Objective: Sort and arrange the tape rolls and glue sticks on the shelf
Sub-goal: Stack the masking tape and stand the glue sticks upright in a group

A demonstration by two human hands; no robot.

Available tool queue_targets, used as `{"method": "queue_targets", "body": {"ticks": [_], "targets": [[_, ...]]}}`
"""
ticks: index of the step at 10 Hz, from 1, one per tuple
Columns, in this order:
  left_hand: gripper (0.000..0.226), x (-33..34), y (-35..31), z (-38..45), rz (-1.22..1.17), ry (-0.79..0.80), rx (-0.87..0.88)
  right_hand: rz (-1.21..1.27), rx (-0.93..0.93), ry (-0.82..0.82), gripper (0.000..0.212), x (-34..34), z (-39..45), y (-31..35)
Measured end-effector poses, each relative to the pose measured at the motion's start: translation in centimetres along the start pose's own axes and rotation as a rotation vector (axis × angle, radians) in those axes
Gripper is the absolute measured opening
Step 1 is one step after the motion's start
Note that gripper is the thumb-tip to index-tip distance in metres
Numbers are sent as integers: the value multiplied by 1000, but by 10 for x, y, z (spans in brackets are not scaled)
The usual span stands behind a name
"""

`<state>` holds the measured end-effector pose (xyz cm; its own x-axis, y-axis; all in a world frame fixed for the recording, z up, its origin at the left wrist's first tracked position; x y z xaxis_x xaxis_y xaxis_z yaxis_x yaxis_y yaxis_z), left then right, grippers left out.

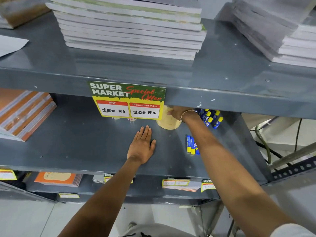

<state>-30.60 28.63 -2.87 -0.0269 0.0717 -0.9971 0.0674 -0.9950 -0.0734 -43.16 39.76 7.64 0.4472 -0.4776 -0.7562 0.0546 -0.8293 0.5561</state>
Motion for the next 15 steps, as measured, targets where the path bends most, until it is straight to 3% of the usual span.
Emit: {"method": "queue_targets", "body": {"ticks": [1,2,3,4,5,6,7,9,10,12,14,15], "targets": [[61,0,-2,0,-5,-1,4,-27,-14,13,59,-1,-4,-1],[61,0,-1,0,-16,13,12,169,-184,-222,49,-34,-27,5],[62,0,-5,5,-32,55,-7,202,-282,-626,27,-81,-73,-25],[68,3,-21,5,-12,94,-54,112,-192,-476,22,-68,-88,-82],[68,2,-55,6,8,83,64,97,-37,-350,23,-40,-97,-134],[67,5,-90,6,32,99,195,183,117,-380,20,-28,-99,-164],[66,6,-97,9,32,81,196,110,220,-274,38,-7,-92,-171],[70,8,-87,10,61,40,279,132,355,-406,33,-9,-91,-183],[73,8,-79,5,64,16,197,231,359,-464,41,-19,-91,-195],[77,6,-71,4,63,-1,104,605,202,-713,21,-72,-94,-218],[79,9,-70,6,60,-1,105,416,236,-685,18,-66,-81,-229],[79,10,-68,6,51,-2,102,483,255,-711,17,-56,-83,-241]]}}
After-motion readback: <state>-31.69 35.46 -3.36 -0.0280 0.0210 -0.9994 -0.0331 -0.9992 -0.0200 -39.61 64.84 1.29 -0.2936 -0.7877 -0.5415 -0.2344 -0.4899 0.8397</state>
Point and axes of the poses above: each hand's wrist, its own z-axis towards the middle knuckle, its own x-axis out of the palm, y = z × x, the point moved 10 cm from there along z, towards the middle knuckle, and after that the axes turned 15 degrees about z, right-handed, at the moved point
